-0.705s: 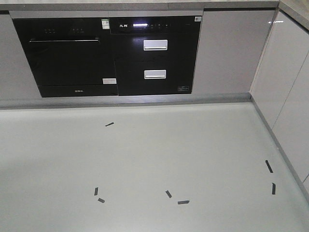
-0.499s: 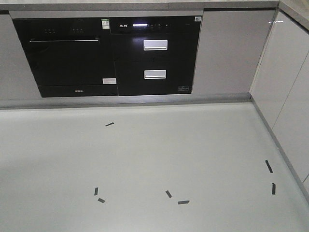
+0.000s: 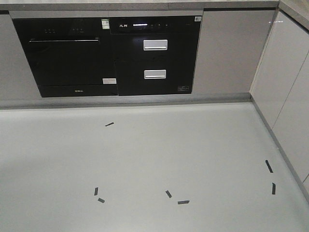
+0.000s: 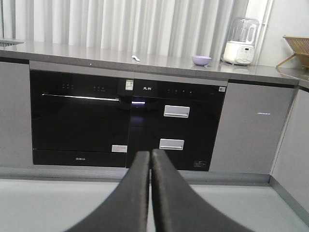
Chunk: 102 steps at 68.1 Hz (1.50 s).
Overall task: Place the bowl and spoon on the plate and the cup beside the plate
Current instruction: 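Drive the base toward the counter holding the spoon and lilac bowl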
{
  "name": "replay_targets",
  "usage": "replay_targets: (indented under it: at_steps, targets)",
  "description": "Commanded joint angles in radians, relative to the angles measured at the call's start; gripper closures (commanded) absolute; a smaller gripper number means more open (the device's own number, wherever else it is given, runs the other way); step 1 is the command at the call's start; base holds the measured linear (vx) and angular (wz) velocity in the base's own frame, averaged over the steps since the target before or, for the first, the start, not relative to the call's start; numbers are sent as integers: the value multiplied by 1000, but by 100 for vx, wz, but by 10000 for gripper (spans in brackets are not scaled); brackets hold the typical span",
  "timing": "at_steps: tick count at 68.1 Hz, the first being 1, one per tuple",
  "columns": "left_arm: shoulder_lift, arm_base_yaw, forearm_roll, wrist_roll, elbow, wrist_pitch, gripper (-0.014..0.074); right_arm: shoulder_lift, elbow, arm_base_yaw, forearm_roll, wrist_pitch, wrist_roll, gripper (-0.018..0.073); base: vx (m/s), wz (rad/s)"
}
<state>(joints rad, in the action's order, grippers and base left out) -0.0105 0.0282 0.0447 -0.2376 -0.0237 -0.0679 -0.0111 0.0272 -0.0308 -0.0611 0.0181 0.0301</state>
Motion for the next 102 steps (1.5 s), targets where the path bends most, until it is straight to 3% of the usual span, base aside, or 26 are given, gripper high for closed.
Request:
replay_targets:
  at_steps: [1, 102]
  targets:
    - [-14, 5, -7, -8, 18, 76, 603, -7, 10, 7, 0, -73, 7, 570, 0, 0]
    - [-14, 8, -7, -8, 18, 75, 603, -7, 10, 7, 0, -71, 7, 570, 10, 0]
